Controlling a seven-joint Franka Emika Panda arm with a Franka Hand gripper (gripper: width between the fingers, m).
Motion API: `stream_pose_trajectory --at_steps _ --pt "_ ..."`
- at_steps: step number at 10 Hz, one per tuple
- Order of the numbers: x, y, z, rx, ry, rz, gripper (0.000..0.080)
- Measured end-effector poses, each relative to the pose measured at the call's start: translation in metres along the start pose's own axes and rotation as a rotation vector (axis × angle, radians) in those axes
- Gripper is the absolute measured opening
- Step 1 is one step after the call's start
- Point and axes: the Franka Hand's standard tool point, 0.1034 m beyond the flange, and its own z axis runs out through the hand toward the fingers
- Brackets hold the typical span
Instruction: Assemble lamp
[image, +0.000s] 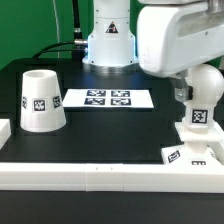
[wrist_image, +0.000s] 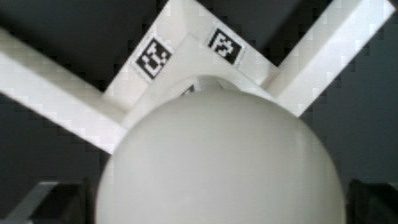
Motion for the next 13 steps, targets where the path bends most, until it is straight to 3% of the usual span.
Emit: stream_pose_trajectory --at_steps 4,11,13 --pt "0.003 0.003 0.005 -0.066 0.018 -0.413 0.0699" --pt "-0.003 0.01 0.007 -0.094 -0.043 -0.876 0.0699" --pt "-0.003 0.009 0.008 -0.094 -0.048 -0.888 0.0679"
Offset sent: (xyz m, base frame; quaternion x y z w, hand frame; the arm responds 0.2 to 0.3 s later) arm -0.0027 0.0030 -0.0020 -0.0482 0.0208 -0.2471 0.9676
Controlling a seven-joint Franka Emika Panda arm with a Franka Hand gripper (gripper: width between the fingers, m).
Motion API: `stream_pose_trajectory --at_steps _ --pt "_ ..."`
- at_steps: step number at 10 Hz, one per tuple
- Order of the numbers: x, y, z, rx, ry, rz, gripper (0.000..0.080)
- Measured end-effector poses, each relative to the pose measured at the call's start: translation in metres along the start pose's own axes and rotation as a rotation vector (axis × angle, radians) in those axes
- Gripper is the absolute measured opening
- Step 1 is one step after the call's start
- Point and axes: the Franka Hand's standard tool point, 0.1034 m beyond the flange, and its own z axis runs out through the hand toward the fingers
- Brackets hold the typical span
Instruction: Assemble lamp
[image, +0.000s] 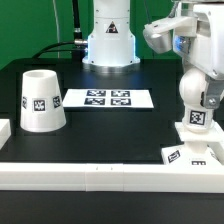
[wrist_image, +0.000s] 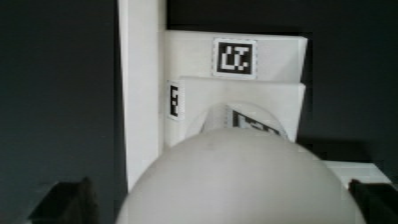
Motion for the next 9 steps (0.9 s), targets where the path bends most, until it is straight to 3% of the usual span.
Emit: stream_pose_trajectory --at_steps 1,2,6,9 --pt "0.0001 -0.0005 0.0012 0.002 0.0 0.002 0.0679" --pt "-0.0004 -0.0005 0.0012 0.002 0.0 0.004 0.0572" --pt "-0.0011 -0.0005 0.0012 0.002 0.0 0.037 0.0575" --pt "-0.0016 -0.0008 0.0016 0.008 0.013 0.364 0.0576"
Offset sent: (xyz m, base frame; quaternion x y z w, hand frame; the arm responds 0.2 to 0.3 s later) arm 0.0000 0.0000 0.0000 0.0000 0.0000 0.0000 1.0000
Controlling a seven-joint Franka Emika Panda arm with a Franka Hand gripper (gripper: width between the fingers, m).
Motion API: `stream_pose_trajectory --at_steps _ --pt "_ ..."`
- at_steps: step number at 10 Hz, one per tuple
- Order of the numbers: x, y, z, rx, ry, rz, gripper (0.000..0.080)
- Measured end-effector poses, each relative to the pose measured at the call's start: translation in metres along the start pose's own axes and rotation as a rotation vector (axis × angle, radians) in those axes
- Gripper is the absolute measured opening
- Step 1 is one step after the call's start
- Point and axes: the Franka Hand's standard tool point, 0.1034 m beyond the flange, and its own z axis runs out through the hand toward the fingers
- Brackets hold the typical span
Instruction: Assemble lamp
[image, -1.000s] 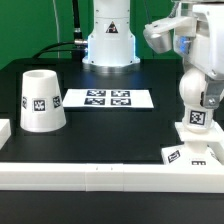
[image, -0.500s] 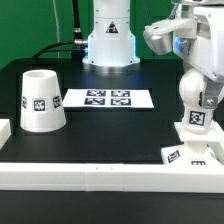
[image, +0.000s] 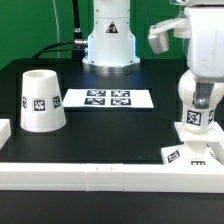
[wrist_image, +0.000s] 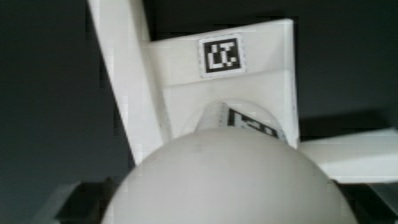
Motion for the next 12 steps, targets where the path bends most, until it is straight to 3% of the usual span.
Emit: stream_pose_trajectory --at_steps 12 --pt "-0.0008 0.0039 -0.0019 -0.002 0.008 0.951 0.0577"
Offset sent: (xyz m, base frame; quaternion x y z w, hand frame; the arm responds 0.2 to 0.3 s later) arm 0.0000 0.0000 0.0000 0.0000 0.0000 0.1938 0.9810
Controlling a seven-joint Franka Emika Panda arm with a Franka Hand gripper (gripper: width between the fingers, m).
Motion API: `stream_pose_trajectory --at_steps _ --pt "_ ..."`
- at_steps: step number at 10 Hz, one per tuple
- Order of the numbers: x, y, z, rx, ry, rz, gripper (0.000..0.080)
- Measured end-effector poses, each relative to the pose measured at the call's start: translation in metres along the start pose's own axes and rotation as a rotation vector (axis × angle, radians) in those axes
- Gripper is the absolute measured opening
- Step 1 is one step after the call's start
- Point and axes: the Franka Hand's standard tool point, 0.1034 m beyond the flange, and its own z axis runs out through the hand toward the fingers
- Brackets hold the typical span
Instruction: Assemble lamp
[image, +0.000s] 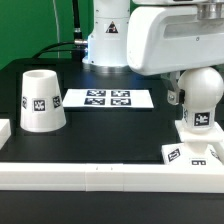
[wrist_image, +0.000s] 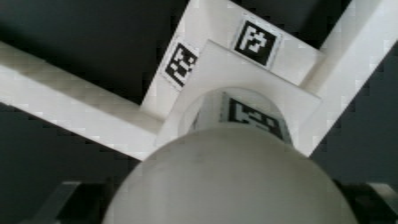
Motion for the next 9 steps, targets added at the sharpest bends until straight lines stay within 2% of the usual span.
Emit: stream_pose_trajectory --at_steps 6,8,9 --pt "-0.0016 -0.0043 0.0048 0.012 -0.01 0.588 0.0577" --pt "-0.0027 -0.006 0.0054 0.01 -0.018 0.724 0.0577" --pt "-0.0032 -0.0061 0.0054 0.023 -0.025 0.856 0.0577"
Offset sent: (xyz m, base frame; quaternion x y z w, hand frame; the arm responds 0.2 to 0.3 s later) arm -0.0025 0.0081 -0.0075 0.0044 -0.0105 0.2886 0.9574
